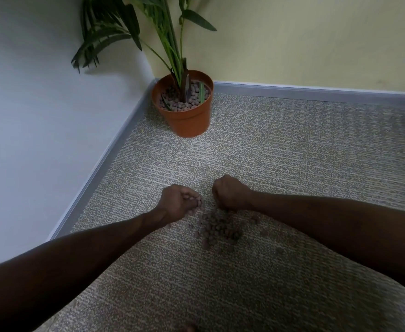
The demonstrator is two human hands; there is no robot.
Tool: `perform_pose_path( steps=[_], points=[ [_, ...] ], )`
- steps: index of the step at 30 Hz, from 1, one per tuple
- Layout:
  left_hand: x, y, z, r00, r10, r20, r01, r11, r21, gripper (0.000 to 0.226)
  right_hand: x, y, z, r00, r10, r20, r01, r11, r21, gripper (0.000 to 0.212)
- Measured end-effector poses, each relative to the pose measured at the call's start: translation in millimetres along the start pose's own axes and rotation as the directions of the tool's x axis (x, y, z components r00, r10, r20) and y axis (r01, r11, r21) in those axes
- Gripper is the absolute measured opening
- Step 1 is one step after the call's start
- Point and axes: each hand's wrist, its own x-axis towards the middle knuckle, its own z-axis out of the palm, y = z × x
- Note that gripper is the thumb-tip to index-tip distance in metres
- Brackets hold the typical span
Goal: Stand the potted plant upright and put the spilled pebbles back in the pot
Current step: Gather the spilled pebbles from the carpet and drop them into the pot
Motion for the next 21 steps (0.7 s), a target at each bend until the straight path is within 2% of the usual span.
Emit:
perform_pose_path(
  steps=[4,7,9,13,15,19,21],
  points=[
    [11,10,-11,0.999,-0.031,-0.014,0.029,0.996,-0.088,0.008,4,2,-13,0.997,0.024,0.076,-0.028,0.999,0.046,0.019],
    [24,20,-23,0.996,-0.087,0.013,0.088,0.959,-0.268,0.016,12,12,-30,0.969,0.116,0.219,-0.177,0.941,0.287,0.021],
    [34,29,-33,0.991,-0.131,-0.004,0.120,0.924,-0.362,0.015,19,17,-41,0.949,0.140,0.281,-0.262,0.848,0.462,0.023],
    [59,53,-57,0.985,-0.158,-0.070,0.099,0.848,-0.521,0.023,41,24,-77,0.937,0.190,0.292,-0.348,0.549,0.760,0.022],
    [76,67,-73,0.982,-0.157,-0.107,0.071,0.829,-0.555,0.024,54,25,-105,0.936,0.188,0.299,-0.352,0.442,0.825,0.014],
    [108,104,-96,0.956,-0.174,-0.237,-0.018,0.770,-0.638,0.005,85,17,-160,0.949,0.203,0.242,-0.295,0.295,0.909,0.012],
    [123,126,-103,0.946,-0.149,-0.288,-0.083,0.748,-0.659,0.018,106,8,-184,0.964,0.197,0.181,-0.222,0.215,0.951,0.008]
  ],
)
